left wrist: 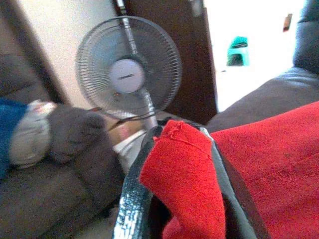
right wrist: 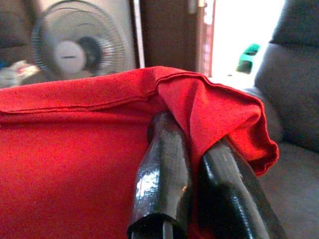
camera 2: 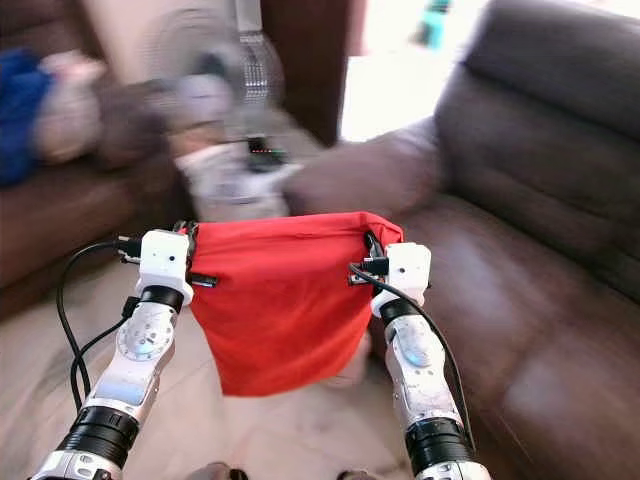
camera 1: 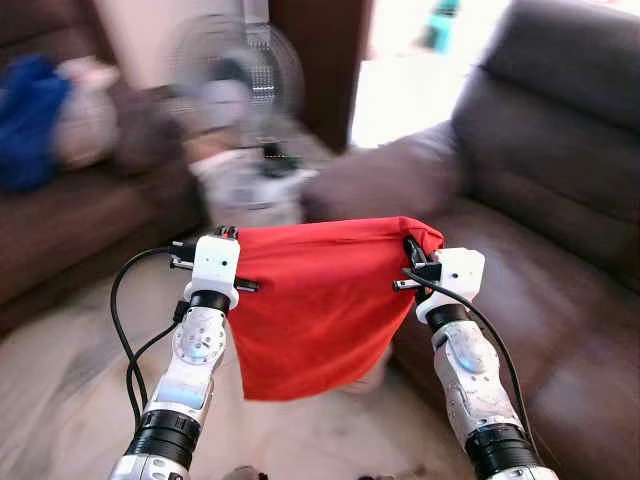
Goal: Move the pillow to the sofa from floor
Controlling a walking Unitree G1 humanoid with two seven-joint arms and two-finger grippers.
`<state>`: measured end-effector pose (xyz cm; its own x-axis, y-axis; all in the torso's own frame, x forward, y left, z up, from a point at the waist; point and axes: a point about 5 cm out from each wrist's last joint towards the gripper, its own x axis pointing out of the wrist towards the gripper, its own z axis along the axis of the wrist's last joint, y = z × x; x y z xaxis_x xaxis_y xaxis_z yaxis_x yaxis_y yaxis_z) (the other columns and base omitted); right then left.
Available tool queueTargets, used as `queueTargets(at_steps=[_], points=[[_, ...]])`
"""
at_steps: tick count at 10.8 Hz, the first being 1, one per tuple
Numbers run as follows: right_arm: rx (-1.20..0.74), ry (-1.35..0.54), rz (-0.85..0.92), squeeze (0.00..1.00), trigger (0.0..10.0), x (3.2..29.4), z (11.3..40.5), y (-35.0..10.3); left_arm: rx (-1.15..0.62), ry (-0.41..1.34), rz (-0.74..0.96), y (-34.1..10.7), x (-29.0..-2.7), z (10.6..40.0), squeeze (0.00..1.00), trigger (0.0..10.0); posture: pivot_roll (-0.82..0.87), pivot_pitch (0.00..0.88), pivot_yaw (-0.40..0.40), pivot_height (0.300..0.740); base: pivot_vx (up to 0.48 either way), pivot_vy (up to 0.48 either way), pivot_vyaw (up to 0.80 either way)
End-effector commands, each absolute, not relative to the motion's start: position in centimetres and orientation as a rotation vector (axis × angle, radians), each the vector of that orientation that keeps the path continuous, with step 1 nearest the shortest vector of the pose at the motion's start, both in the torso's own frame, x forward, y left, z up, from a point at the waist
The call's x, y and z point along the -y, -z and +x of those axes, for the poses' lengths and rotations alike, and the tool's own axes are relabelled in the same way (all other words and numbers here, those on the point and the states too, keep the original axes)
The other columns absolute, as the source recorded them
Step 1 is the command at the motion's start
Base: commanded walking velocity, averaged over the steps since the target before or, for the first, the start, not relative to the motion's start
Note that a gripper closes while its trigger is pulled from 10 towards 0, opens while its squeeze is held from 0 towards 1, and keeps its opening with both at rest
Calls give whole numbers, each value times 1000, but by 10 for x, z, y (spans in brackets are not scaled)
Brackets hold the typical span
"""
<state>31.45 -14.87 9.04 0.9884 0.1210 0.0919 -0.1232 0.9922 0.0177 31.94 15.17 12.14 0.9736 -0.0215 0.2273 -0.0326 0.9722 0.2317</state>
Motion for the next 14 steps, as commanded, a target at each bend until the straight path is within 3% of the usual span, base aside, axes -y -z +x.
queueTargets(at_steps=[1, 14], points=[[174, -8, 31, 0, 10000, 170, 322, -110, 271, -82, 226, -135, -170, 322, 0, 10000, 65, 0, -3, 740, 0, 0, -769], [182, 24, -5, 0, 10000, 180, 333, -119, 297, -106, 240, -146, -179, 331, 0, 10000, 64, 0, -33, 740, 0, -27, -769]])
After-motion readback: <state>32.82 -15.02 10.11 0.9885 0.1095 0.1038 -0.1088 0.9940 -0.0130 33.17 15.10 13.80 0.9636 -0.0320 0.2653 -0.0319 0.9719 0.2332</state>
